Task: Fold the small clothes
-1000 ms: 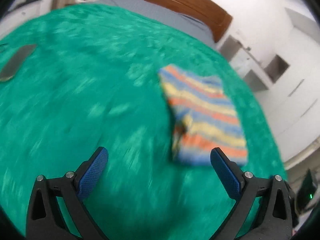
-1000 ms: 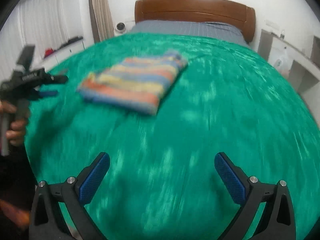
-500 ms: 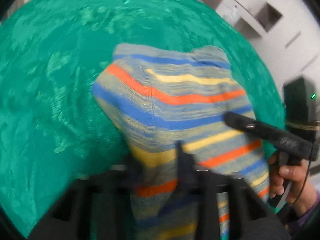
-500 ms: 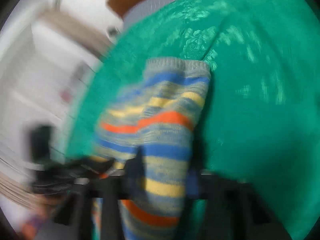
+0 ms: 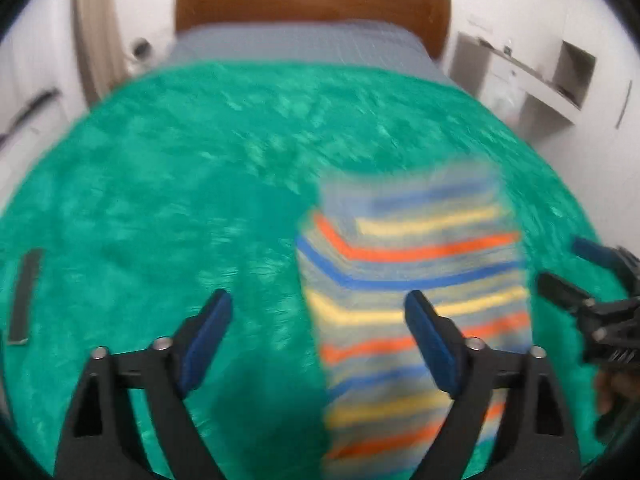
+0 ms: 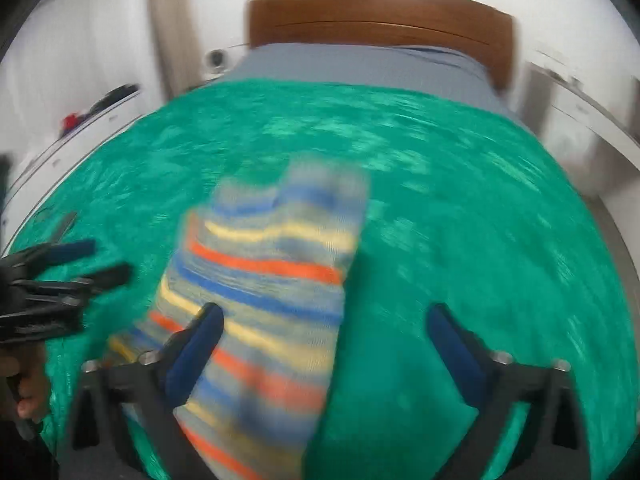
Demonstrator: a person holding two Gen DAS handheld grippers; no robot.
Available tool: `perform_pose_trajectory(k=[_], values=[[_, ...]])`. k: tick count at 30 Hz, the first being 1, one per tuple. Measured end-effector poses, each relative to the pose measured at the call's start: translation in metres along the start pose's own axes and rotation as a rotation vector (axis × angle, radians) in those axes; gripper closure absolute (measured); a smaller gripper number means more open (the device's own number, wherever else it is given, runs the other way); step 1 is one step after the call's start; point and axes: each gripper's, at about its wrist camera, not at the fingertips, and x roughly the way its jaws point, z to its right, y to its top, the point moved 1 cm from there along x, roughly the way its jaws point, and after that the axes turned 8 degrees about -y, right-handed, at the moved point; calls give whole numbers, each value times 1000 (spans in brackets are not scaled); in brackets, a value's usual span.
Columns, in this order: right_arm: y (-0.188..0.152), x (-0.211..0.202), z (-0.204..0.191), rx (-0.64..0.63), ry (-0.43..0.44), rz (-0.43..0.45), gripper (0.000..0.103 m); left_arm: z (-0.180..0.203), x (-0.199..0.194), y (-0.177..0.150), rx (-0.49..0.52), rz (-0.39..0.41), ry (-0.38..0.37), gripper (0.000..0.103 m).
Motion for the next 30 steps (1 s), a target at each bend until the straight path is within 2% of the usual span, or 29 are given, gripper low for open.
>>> perform_pose_trajectory(k=[2, 3, 5, 8, 11, 15, 19, 23, 25, 30], values=[[-17, -16, 4, -25, -34, 2, 2, 2, -18, -12, 38, 45, 35, 5], [-27, -28, 4, -54, -95, -2, 2, 5, -31, -20, 67, 73, 73, 3], [-37, -48, -3, -74, -148, 10, 2, 12, -54, -32, 110, 118, 143, 1], [-56, -91, -11, -57, -196, 51, 1, 23, -80, -36, 145, 145, 214, 0], [-68, -127, -19, -39, -204, 78, 1, 29, -109, -45, 122, 174, 230, 0], [-77, -158, -34, -24, -202, 98, 1, 42, -137, -61, 84, 193, 210, 0], [-87, -182, -38, -11, -185, 102, 1, 53, -155, -79, 111, 185, 267, 0], [-98, -195, -39, -2, -169, 92, 1, 60, -165, -93, 108, 151, 224, 0], [-106, -202, -35, 21, -148, 61, 1, 61, -175, -98, 85, 146, 174, 0], [-122, -227, -28, 56, -111, 47, 0, 64, -205, -103, 20, 137, 60, 0]])
